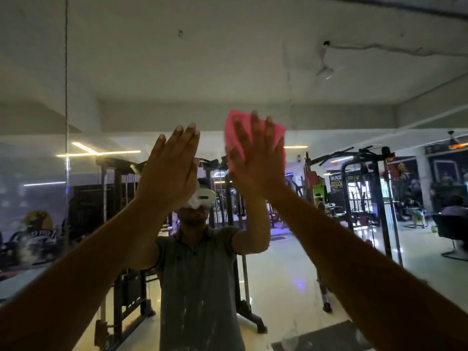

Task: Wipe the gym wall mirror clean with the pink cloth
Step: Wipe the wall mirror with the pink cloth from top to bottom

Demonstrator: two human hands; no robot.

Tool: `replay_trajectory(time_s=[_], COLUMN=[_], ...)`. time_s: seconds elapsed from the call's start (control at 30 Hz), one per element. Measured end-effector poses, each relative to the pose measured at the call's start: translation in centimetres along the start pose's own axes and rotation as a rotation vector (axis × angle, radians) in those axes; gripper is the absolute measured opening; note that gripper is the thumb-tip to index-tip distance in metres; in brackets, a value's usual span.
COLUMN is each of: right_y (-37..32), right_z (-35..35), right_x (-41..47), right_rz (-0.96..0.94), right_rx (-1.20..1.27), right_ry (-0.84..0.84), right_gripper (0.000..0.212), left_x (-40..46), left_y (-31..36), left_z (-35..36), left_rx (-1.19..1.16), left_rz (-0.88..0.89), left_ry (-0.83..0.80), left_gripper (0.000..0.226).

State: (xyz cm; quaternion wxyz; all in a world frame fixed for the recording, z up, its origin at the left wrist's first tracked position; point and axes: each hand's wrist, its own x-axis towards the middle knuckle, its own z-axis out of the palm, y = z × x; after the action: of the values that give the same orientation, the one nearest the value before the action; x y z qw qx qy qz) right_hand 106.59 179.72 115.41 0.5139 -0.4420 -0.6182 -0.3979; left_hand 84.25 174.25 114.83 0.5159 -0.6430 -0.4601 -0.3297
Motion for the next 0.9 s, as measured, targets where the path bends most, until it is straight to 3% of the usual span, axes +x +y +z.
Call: replay_trajectory(time_s=[0.1, 0.2, 0.27, 0.33, 0.37, 0.5, 0.57, 0.67, 0.7, 0.77, 0.83, 0.9], right_y=[0.6, 5.1, 5.3, 1.8, 0.1, 1.1, 3.9, 2.6, 1.1, -0.6, 1.2, 4.3], right_z=[0.6, 1.0, 0.6, -0.6, -0.7, 0.1, 0.4, 0.0, 0.0, 0.5, 0.6, 0.6], right_x=[-5.1, -5.0, -1.2, 1.0, 0.9, -4.5, -3.4, 0.3, 0.3, -2.3, -5.2, -4.6], right_rz=[-0.282, -0.348, -0.268, -0.062, -0.061, -0.387, -0.347, -0.112, -0.113, -0.297, -0.427, -0.385], right_rx=[0.028, -0.071, -0.097, -0.013, -0.005, 0.017, 0.016, 0.049, 0.042, 0.013, 0.063, 0.066], right_ry=[-0.03, -0.067, -0.046, -0.022, -0.013, -0.082, -0.056, 0.009, 0.006, -0.015, -0.079, -0.039], right_gripper=[0.074, 0.072, 0.071, 0.072, 0.073, 0.07, 0.067, 0.069, 0.07, 0.069, 0.068, 0.065], left_x=[0.2, 0.0, 0.0, -0.1, 0.0, 0.0, -0.1, -0.1, -0.2, -0.2, -0.2, -0.1], left_y=[0.0, -0.5, -0.2, 0.2, 0.3, 0.2, -0.1, -0.1, 0.0, 0.1, 0.2, 0.2], left_z=[0.1, 0.3, 0.4, 0.7, 0.7, 0.5, 0.4, 0.4, 0.6, 0.7, 0.6, 0.5], left_rx=[0.008, 0.021, 0.01, -0.005, -0.002, 0.045, 0.029, 0.014, 0.024, 0.051, 0.051, 0.031], left_rz=[-0.005, 0.009, 0.015, -0.002, -0.013, -0.008, -0.004, -0.006, -0.007, -0.005, -0.001, -0.008], left_ry=[-0.002, 0.004, 0.018, 0.037, 0.043, 0.021, 0.031, 0.042, 0.04, 0.04, 0.047, 0.056], left_gripper=[0.068, 0.069, 0.068, 0.068, 0.068, 0.069, 0.068, 0.067, 0.067, 0.067, 0.066, 0.067])
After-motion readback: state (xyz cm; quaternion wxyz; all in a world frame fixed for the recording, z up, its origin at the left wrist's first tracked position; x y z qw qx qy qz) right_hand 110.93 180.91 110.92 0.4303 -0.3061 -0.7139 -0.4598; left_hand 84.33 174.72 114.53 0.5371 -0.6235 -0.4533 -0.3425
